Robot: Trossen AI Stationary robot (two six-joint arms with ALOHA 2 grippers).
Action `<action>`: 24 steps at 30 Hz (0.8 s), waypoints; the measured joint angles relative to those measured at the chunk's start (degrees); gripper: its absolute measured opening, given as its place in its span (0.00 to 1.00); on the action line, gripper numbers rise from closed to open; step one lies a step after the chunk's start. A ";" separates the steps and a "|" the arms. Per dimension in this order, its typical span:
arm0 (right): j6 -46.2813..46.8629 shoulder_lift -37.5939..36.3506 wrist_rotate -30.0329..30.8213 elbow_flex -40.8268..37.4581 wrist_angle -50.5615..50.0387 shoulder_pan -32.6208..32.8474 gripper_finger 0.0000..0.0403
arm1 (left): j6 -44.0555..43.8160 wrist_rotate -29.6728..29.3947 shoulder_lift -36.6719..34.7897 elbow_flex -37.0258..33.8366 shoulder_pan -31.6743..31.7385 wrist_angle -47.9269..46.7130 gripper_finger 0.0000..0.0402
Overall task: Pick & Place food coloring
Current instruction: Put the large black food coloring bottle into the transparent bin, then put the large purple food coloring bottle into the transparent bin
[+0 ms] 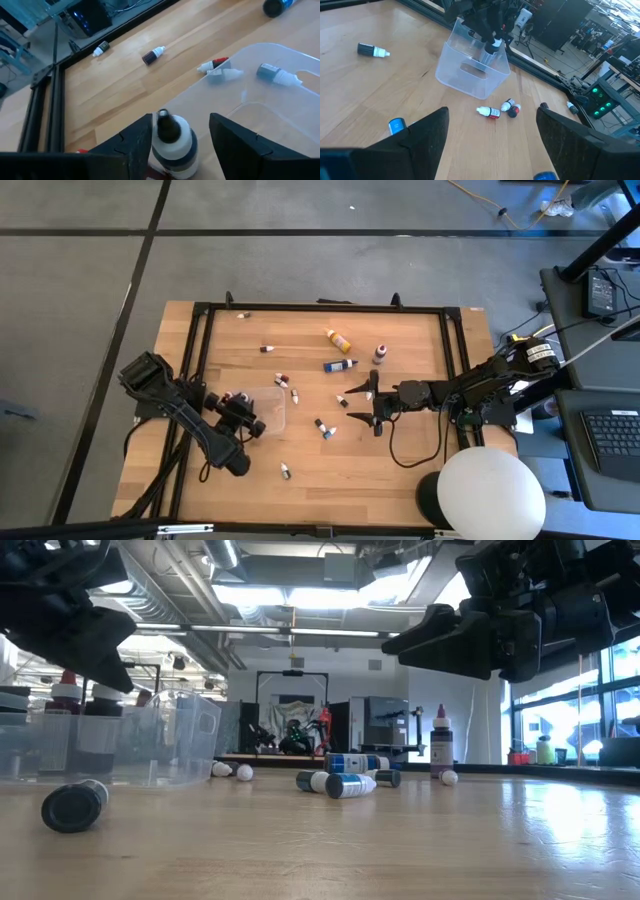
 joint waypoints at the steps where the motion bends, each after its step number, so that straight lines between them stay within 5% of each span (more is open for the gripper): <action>1: 0.00 0.00 0.00 0.00 0.00 0.00 0.75 | 0.01 0.01 0.00 0.00 0.00 -0.41 0.48; 13: 0.00 0.00 0.00 0.00 0.00 0.01 0.75 | -4.73 3.56 -0.04 0.02 0.00 -6.96 0.47; 24: 0.00 0.00 0.00 0.00 0.00 0.00 0.75 | -3.32 -0.09 -0.59 2.47 0.93 -9.19 0.47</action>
